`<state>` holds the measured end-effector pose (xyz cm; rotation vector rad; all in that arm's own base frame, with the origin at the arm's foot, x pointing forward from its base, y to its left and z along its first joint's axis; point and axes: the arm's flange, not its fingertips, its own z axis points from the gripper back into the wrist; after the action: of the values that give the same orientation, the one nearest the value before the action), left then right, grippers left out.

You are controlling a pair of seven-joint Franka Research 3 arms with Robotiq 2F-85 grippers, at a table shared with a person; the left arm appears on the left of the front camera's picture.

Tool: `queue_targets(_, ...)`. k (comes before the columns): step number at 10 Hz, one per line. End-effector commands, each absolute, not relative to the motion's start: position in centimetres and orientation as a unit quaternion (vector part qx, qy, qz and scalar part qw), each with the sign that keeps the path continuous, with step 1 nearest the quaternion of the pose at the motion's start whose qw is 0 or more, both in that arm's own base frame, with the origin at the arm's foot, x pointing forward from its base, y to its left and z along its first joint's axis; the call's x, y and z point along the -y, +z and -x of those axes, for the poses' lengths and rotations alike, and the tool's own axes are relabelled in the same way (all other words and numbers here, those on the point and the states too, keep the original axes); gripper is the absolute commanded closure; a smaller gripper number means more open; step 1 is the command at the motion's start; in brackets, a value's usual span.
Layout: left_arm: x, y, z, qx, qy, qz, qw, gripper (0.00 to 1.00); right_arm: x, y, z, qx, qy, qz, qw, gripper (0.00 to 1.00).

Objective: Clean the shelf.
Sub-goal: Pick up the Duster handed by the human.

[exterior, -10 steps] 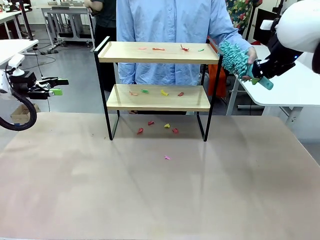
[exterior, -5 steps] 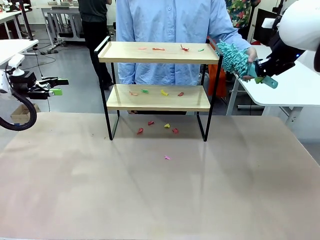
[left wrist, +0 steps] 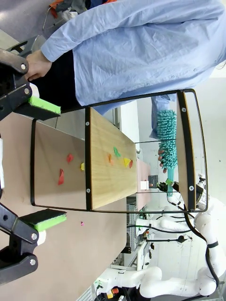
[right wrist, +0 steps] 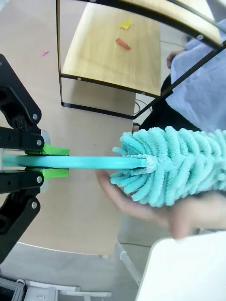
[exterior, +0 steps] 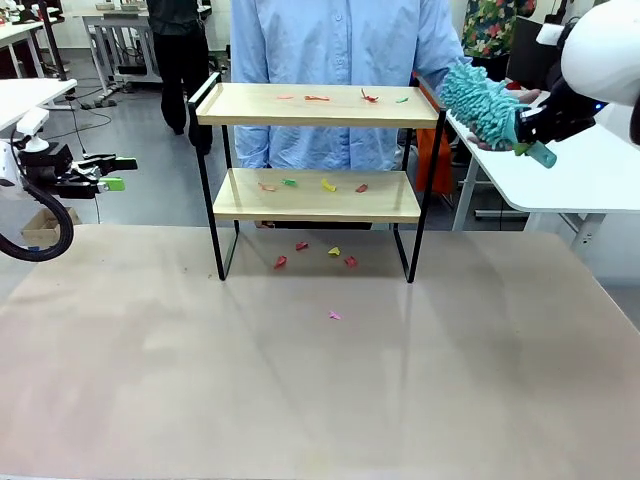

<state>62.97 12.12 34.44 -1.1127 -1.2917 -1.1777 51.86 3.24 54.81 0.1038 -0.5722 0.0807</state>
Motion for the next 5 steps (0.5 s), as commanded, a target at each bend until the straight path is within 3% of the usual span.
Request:
queue_targets(1, -12.14, 34.62, -62.96, 0.536, -0.490, 0.459, 0.511, 0.00, -3.43, 54.38, -51.68, 0.253, 0.055, -0.038, 0.965, 1.00)
queue_targets(5, -12.14, 34.62, -62.96, 0.536, -0.490, 0.459, 0.511, 0.00, -3.43, 54.38, -51.68, 0.253, 0.055, -0.038, 0.965, 1.00)
